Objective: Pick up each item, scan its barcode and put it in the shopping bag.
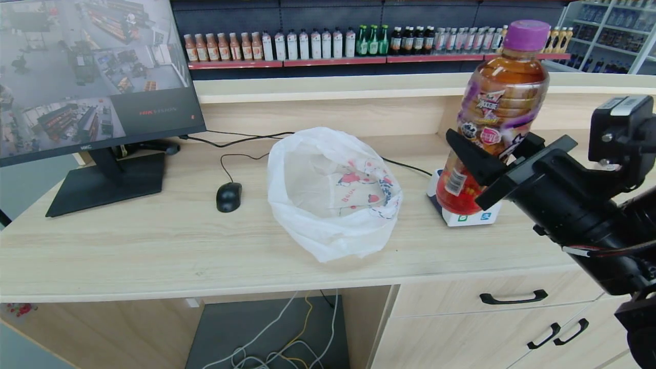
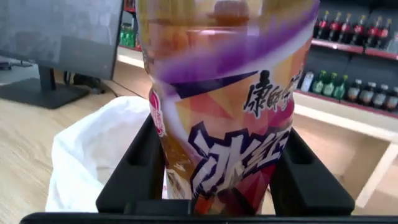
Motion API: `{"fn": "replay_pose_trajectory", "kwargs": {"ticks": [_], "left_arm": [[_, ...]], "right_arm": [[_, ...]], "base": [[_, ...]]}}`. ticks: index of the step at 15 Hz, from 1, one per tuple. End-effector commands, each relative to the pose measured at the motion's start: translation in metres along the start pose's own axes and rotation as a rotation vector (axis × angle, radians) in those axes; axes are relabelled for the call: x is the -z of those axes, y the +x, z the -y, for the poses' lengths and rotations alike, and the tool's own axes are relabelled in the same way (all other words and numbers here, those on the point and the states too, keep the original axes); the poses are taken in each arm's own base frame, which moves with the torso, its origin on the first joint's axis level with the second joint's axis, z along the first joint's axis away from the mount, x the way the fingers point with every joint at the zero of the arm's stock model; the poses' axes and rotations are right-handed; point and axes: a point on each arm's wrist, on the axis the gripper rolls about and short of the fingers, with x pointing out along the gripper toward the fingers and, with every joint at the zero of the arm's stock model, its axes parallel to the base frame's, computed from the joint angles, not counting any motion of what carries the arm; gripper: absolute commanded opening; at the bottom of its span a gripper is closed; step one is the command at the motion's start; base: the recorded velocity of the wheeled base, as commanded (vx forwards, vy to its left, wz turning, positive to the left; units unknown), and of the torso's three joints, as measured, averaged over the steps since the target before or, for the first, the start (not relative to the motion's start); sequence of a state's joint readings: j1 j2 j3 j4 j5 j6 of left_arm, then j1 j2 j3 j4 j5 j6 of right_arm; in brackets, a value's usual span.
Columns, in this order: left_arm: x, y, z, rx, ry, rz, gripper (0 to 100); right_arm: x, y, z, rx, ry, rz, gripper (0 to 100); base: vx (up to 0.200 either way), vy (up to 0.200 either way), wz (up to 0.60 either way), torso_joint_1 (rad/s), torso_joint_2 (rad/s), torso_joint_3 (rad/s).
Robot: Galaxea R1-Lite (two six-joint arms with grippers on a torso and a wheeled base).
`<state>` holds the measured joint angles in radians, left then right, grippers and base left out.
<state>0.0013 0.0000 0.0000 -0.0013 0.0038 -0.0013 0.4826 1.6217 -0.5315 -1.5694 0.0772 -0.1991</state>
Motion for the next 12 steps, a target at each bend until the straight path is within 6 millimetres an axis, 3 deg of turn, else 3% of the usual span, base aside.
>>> {"fn": "replay_pose_trajectory", "kwargs": {"ticks": [1,7,12], "left_arm": [[0.000,0.000,0.000,-0.001,0.000,0.000,100],[0.000,0.000,0.000,-0.001,0.000,0.000,100],[0.000,0.000,0.000,-0.001,0.000,-0.001,100]], "right_arm": [[-0.001,-0.006,0.000,0.073,0.083,-0.021,0],[0.014,-0.003,0.011,0.184,0.156,-0.066,0],[0.011,0.008,0.028,0.237,0.146,-0.017,0]], "base": [[0.000,0.000,0.00,0.000,0.00,0.000],[0.000,0.000,0.00,0.000,0.00,0.000],[0.000,0.000,0.00,0.000,0.00,0.000]]}}
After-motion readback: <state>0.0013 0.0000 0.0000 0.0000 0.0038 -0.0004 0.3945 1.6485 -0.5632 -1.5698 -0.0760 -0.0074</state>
